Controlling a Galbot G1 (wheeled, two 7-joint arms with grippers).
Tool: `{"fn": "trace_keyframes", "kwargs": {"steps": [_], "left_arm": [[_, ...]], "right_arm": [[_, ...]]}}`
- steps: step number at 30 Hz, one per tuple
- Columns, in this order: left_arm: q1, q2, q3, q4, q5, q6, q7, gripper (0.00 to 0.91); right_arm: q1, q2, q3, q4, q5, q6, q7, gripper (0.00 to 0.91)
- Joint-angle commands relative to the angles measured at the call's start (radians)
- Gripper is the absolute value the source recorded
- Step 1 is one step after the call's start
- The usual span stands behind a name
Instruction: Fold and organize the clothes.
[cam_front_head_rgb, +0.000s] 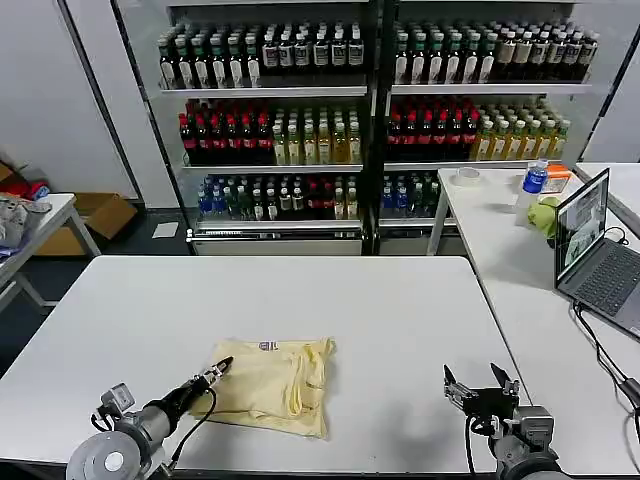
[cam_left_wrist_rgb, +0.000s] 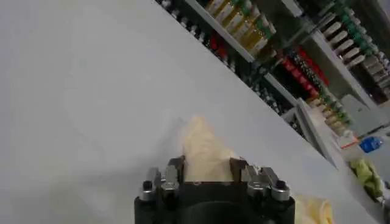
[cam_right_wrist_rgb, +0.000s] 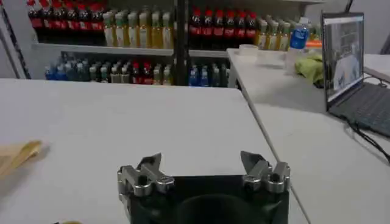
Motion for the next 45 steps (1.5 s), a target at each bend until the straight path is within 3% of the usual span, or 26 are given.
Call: {"fn": "trace_keyframes", "kwargs": {"steps": [1,15,20,26,32,36,40,43,45], "left_arm": [[-0.016,-0.021,-0.012,0.012,-0.05,-0.003,0.002,0.01],[-0.021,-0.07,-0.058,-0.002,-0.119,-0.009,0.0,0.01],[-0.014,-0.052,-0.121,-0.029,-0.164,-0.008,-0.011,0.01],[-0.005,0.072,-0.322,-0.068,-0.183,-0.001,-0.026,0.01],[0.042,0.301,-0.608,-0.035,-0.133,0.004,-0.024,0.01],[0.062,0.449,-0.721,-0.023,-0.086,0.005,0.002,0.01],[0.076,0.525,-0.673,-0.078,0.056,0.003,0.044,0.01],[0.142,0.486,-0.541,-0.169,0.229,0.0,0.077,0.01],[0.16,0.422,-0.372,-0.199,0.452,-0.004,0.095,0.01]], "right_arm": [[-0.003,0.001,0.002,0.001,0.001,-0.001,0.001,0.907],[0.002,-0.002,0.002,0.004,0.006,-0.003,0.005,0.907],[0.001,-0.004,0.008,0.006,0.011,-0.003,0.005,0.907],[0.011,0.0,0.002,0.008,0.014,-0.003,0.004,0.907],[0.052,0.005,-0.009,0.002,0.028,-0.003,0.004,0.907],[0.068,0.017,-0.024,0.001,0.03,-0.002,0.003,0.907],[0.076,0.028,-0.035,-0.004,0.026,0.001,0.001,0.907],[0.078,0.034,-0.037,0.001,0.023,0.003,0.0,0.907],[0.076,0.037,-0.037,0.004,0.019,0.004,-0.001,0.907]]}}
